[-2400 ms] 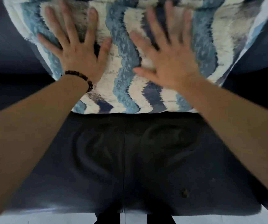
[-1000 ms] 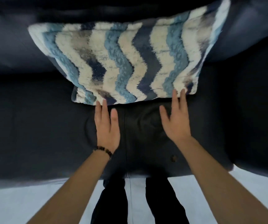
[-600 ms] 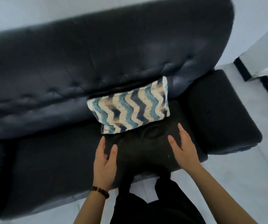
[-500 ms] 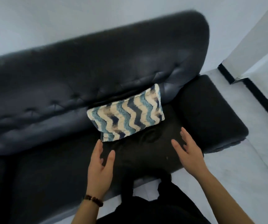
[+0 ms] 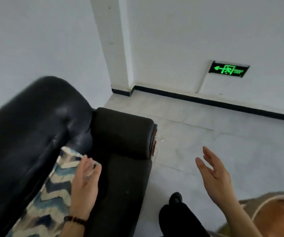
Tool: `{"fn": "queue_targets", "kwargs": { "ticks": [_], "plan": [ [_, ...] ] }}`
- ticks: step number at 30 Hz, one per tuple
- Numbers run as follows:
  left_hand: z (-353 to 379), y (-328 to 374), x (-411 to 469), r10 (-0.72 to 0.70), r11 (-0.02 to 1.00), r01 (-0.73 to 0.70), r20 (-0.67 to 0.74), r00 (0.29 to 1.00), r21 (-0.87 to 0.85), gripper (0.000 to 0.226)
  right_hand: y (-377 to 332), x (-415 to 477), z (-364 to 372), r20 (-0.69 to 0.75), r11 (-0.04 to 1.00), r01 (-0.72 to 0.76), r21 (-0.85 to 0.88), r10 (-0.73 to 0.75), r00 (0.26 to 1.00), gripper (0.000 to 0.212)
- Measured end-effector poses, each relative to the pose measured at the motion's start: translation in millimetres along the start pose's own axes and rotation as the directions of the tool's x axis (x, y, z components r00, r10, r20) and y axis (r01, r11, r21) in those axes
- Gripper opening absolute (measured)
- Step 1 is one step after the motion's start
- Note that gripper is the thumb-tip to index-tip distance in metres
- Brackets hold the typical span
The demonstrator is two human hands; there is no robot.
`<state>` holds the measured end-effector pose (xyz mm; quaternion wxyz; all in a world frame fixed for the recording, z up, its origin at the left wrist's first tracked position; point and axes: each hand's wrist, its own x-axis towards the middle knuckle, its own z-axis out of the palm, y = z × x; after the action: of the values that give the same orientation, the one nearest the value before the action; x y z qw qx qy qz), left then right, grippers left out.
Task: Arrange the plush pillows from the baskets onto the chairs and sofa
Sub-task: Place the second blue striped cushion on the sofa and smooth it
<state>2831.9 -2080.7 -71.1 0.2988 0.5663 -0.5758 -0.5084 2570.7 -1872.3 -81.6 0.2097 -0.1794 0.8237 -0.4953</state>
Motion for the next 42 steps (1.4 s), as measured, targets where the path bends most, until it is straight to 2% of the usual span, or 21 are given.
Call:
{"fn": "queue_targets", "kwargs": {
  "ticks": [3,6,13,17,21,25,28,30,35,39,42],
  "plan": [
    [78.2,52.6,33.0,0.154,0.984,-0.165,0.15,0.977,0.067,0.059,23.2,38.9,-38.5,-0.157,0.995,-0.041,0.086,0.054,0.986,0.051],
    [167.3,90.3,58.6,0.248,0.954,-0.28,0.24,0.939,0.109,0.061,45.6,94.8,-69.8,-0.231,0.986,-0.052,0.158,0.088,0.969,0.053],
    [349.1,178.2,83.1,0.304,0.888,-0.43,0.494,0.815,0.164,0.066,45.4,230.1,-163.5,-0.299,0.979,-0.06,0.193,0.117,0.947,0.054],
    [420.9,215.8,101.8,0.298,0.879,-0.451,0.557,0.775,0.158,0.073,46.1,289.8,-205.9,-0.332,0.979,-0.064,0.194,0.127,0.935,0.053],
    [518.3,230.1,135.7,0.29,0.888,-0.439,0.569,0.769,0.141,0.061,70.4,357.1,-237.4,-0.4,0.976,-0.115,0.186,0.182,0.898,0.054],
    [652.3,253.7,168.4,0.284,0.881,-0.463,0.672,0.683,0.098,0.056,95.7,428.3,-287.4,-0.489,0.97,-0.193,0.146,0.24,0.838,0.055],
    [763.2,288.9,175.1,0.253,0.886,-0.461,0.78,0.572,0.05,0.054,105.1,471.5,-343.9,-0.599,0.949,-0.293,0.118,0.303,0.741,0.056],
    [835.0,317.9,165.1,0.251,0.877,-0.481,0.854,0.455,-0.002,0.053,107.4,485.3,-382.7,-0.687,0.939,-0.313,0.14,0.32,0.653,0.057],
    [999.0,379.9,94.9,0.233,0.822,-0.557,0.962,0.144,-0.116,0.053,133.6,482.0,-465.7,-0.844,0.892,-0.345,0.291,0.409,0.346,0.056],
    [1119.9,388.1,8.2,0.205,0.769,-0.605,0.976,-0.072,-0.206,0.052,186.5,480.6,-528.0,-0.872,0.85,-0.315,0.423,0.476,0.114,0.056],
    [1204.3,377.3,-62.7,0.165,0.753,-0.617,0.974,-0.156,-0.227,0.051,241.9,492.3,-585.8,-0.856,0.824,-0.285,0.489,0.517,0.025,0.058]
  ]
}}
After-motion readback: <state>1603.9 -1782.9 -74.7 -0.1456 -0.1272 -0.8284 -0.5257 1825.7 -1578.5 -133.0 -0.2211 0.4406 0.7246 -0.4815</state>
